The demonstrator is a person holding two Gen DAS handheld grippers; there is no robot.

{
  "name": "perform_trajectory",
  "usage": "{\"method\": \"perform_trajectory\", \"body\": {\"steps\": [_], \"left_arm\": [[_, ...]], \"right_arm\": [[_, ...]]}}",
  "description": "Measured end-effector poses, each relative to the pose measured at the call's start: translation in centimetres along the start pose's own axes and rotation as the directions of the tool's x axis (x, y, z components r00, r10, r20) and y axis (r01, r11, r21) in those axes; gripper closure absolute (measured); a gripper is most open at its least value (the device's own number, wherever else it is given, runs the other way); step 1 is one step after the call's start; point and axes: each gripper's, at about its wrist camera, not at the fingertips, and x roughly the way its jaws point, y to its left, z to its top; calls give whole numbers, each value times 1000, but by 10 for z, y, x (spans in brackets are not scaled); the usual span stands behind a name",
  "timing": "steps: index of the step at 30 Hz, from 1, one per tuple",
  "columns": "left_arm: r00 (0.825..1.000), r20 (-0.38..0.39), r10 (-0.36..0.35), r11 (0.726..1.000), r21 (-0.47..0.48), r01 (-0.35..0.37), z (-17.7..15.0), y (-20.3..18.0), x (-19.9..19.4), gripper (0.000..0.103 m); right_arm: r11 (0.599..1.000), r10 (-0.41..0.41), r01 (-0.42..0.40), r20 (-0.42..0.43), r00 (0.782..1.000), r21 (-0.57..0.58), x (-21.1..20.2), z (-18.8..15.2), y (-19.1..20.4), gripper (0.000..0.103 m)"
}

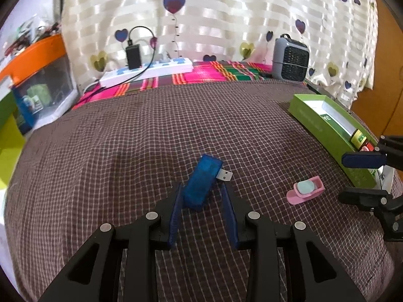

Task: Organize rigid objects
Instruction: 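Grasp the blue USB stick with left tool while right tool grasps pink clip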

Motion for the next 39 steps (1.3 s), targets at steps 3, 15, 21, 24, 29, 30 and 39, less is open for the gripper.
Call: {"method": "perform_trajectory", "body": {"steps": [3, 15, 21, 24, 29, 30, 39], "left_arm": [[1000, 5, -14, 1000, 20, 14, 4, 0, 3, 72], [997, -46, -67, 996, 56, 69, 8, -2, 20, 72], [997, -59, -53, 995, 80, 57, 5, -8, 20, 82], [997, -63, -53, 995, 77, 58, 5, -8, 21, 82], [996, -68, -57, 995, 73, 62, 5, -7, 22, 82], [996, -69, -57, 995, 73, 62, 5, -7, 22, 82], [994, -71, -77, 995, 56, 81, 3, -8, 21, 82]], "right_arm": [[1000, 2, -2, -11, 1000, -11, 6, 2, 0, 60], [998, 7, -11, -63, 998, -66, 26, 10, -1, 60], [996, 14, -21, -88, 996, -87, 39, 15, -2, 60], [995, 27, -37, -108, 994, -91, 44, 18, -2, 60], [990, 44, -62, -139, 989, -123, 50, 17, 4, 60], [990, 48, -67, -147, 988, -124, 52, 17, 5, 60], [994, 50, -66, -173, 984, -87, 58, 14, 11, 85]]}}
